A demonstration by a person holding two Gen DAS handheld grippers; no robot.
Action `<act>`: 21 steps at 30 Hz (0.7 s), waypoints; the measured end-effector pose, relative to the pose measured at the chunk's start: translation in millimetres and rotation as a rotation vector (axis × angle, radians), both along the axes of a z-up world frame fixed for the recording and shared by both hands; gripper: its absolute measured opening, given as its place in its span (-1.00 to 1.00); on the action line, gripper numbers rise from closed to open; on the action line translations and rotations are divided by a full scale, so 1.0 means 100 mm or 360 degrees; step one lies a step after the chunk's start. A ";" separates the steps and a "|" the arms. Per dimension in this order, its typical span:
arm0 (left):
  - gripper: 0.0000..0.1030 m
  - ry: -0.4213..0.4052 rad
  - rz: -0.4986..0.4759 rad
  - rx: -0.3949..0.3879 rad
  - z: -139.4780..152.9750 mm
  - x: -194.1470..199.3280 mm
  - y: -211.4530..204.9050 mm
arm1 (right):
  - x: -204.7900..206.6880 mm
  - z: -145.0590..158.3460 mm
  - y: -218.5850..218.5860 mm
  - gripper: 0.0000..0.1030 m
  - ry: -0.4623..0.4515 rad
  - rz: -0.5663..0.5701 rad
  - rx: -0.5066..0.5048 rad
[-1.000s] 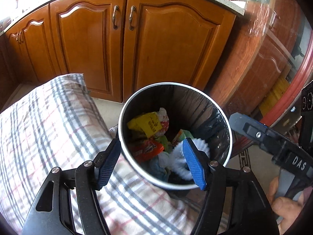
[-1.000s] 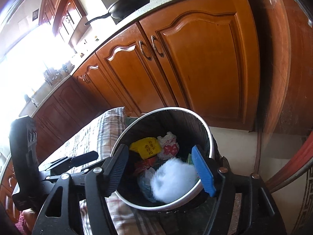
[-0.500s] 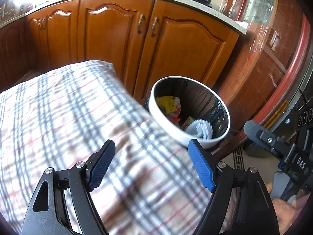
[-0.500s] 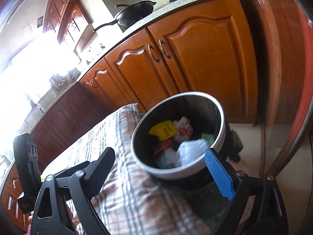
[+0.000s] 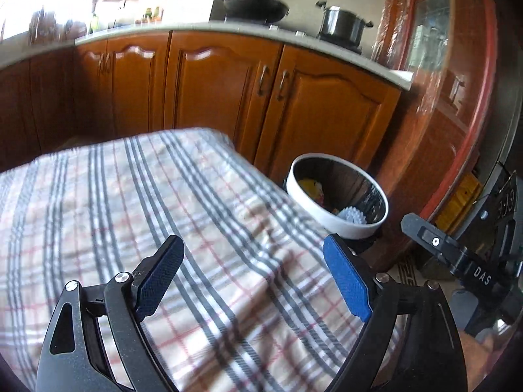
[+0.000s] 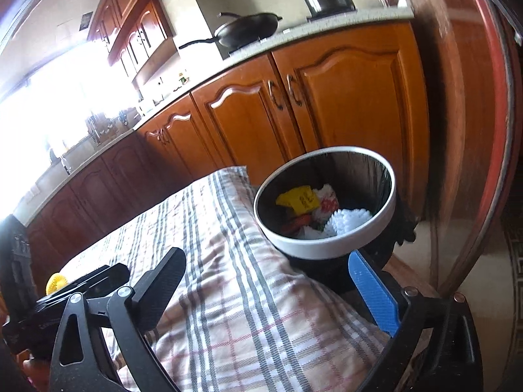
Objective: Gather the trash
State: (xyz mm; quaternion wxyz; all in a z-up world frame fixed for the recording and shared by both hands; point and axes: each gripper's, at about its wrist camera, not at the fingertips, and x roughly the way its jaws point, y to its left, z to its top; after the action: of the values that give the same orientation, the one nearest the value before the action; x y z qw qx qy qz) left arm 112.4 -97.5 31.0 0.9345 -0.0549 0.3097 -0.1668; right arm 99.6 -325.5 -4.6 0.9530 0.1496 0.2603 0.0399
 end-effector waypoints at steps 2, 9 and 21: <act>0.75 -0.0089 -0.0011 -0.0013 0.15 -0.07 0.06 | -0.10 0.18 0.06 0.96 -0.0072 -0.0022 -0.0055; 1.00 -0.0353 0.0131 0.0073 0.38 -0.32 0.20 | -0.46 0.70 0.28 1.00 -0.0425 -0.0078 -0.0281; 1.00 -0.0467 0.0259 0.0214 -0.01 -0.59 0.31 | -0.50 0.20 0.52 1.00 -0.0454 -0.0039 -0.0337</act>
State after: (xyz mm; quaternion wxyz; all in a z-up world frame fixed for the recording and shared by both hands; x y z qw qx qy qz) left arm 53.8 -66.6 29.9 0.9816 0.0077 0.1750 -0.0758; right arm 49.3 -273.0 15.2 0.9911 0.0445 0.1232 0.0216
